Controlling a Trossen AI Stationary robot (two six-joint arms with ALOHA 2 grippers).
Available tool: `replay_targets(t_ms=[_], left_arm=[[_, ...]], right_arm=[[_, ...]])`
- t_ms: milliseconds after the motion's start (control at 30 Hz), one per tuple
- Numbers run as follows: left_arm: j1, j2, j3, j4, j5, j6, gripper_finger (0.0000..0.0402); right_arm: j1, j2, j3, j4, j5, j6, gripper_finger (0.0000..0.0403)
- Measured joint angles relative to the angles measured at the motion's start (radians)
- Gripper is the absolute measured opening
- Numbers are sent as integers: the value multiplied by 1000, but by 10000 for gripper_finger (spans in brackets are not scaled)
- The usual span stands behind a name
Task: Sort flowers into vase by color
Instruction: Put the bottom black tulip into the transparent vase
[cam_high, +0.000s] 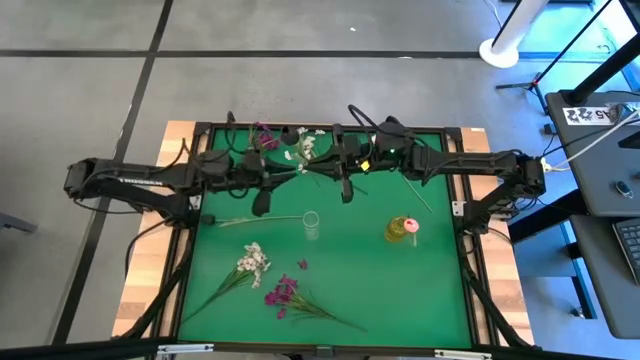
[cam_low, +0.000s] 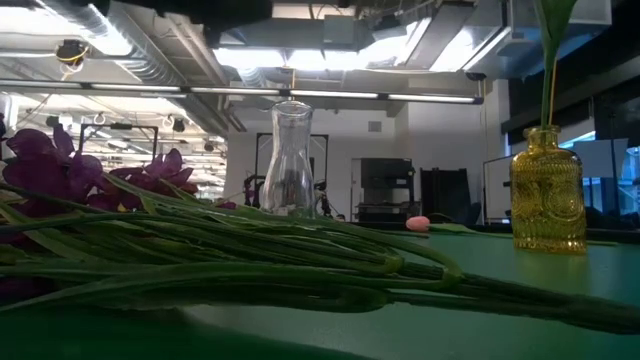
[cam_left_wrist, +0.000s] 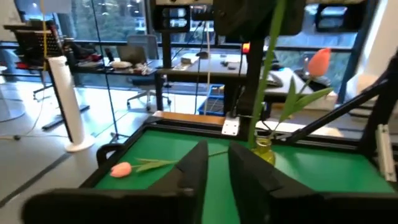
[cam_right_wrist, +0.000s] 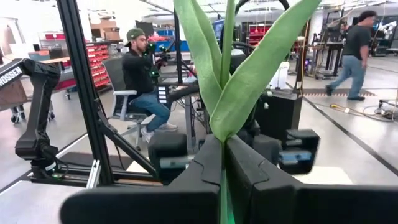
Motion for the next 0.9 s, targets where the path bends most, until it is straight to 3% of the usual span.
replay_targets(t_ms=[167, 333, 533, 900], left_arm=[[0, 64, 21, 39, -10, 13, 125], [0, 127, 21, 161, 28, 2, 154], [-10, 183, 21, 239, 107, -8, 162], [-52, 215, 21, 288, 112, -35, 161]], right_arm=[[0, 0, 0, 21, -19, 7, 5], [1, 0, 0, 49, -43, 8, 5], [1, 0, 0, 43, -43, 13, 5], [1, 0, 0, 41, -44, 14, 5]])
